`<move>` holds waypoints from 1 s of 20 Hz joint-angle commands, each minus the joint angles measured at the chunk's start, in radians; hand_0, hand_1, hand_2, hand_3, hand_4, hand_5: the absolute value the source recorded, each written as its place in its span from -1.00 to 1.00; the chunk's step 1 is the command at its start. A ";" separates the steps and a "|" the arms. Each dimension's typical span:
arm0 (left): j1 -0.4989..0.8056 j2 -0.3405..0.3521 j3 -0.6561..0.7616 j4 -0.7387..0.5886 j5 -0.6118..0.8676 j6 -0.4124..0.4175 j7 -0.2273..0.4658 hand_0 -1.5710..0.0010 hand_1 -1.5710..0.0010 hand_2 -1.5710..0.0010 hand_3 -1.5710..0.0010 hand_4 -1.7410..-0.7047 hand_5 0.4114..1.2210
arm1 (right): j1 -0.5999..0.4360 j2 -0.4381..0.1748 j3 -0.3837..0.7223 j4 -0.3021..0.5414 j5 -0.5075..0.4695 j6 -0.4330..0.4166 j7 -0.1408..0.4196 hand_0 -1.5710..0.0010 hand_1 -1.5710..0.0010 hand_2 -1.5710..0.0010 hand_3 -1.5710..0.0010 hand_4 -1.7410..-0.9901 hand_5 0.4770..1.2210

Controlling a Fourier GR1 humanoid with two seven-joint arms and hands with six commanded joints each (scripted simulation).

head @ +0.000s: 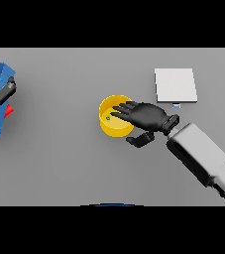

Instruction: Pick up the red beaker and tilt it to pour out 1 green nut into yellow bowl. Pick up the yellow bowl and place it on the metallic measuring scale.

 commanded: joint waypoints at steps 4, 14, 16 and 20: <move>0.010 0.004 0.000 -0.020 0.001 -0.002 0.003 1.00 1.00 1.00 1.00 0.93 -0.29 | -0.056 0.043 0.039 0.078 0.011 0.039 -0.005 1.00 1.00 1.00 1.00 0.34 -0.33; 0.009 0.017 0.014 0.001 0.009 -0.005 -0.014 1.00 1.00 1.00 1.00 0.92 -0.29 | -0.160 0.106 0.088 0.242 0.043 0.078 0.002 1.00 1.00 1.00 1.00 0.25 -0.29; 0.015 0.008 0.008 0.010 0.004 0.003 -0.016 1.00 1.00 1.00 1.00 0.92 -0.29 | -0.163 0.108 0.090 0.252 0.037 0.106 0.003 1.00 1.00 0.99 0.96 0.22 -0.27; -0.003 0.017 0.014 0.026 0.008 -0.004 -0.031 1.00 1.00 1.00 1.00 0.91 -0.29 | -0.156 0.130 0.077 0.266 0.021 0.140 0.063 0.97 0.95 0.91 0.82 0.17 -0.12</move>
